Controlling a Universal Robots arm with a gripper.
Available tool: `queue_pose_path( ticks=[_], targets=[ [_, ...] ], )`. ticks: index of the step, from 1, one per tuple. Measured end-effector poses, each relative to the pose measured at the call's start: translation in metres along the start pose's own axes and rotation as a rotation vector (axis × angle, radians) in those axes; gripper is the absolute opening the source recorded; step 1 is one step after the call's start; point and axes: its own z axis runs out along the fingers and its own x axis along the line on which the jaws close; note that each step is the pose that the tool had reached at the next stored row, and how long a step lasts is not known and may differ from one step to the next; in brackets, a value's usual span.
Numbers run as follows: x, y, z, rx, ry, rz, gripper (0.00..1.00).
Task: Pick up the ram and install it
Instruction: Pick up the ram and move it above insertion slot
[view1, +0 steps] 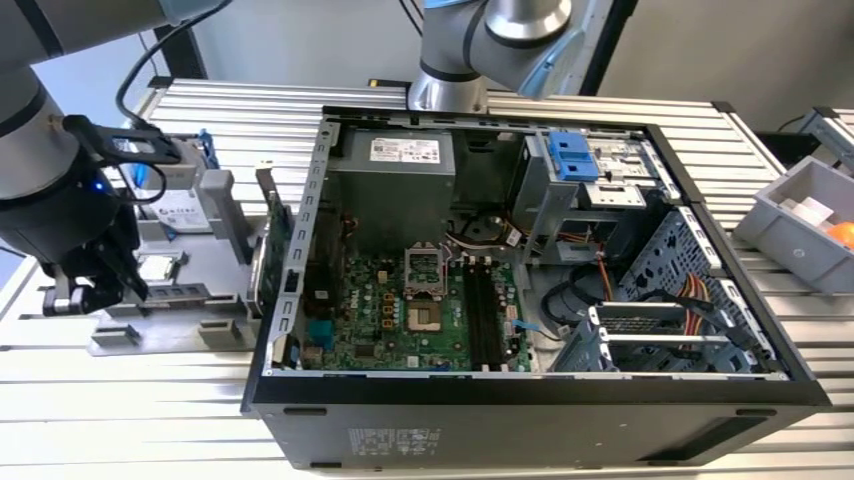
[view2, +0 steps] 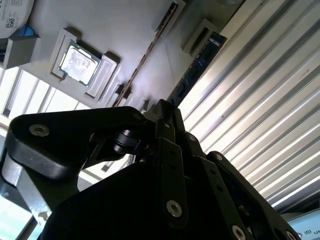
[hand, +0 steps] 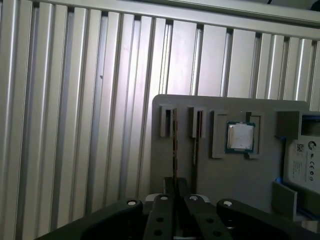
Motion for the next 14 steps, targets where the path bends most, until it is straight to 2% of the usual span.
queue_pose_path(
  ticks=[14],
  targets=[
    [-0.0013,0.0004,-0.015,-0.0002,0.0001,0.0,0.0]
  ],
)
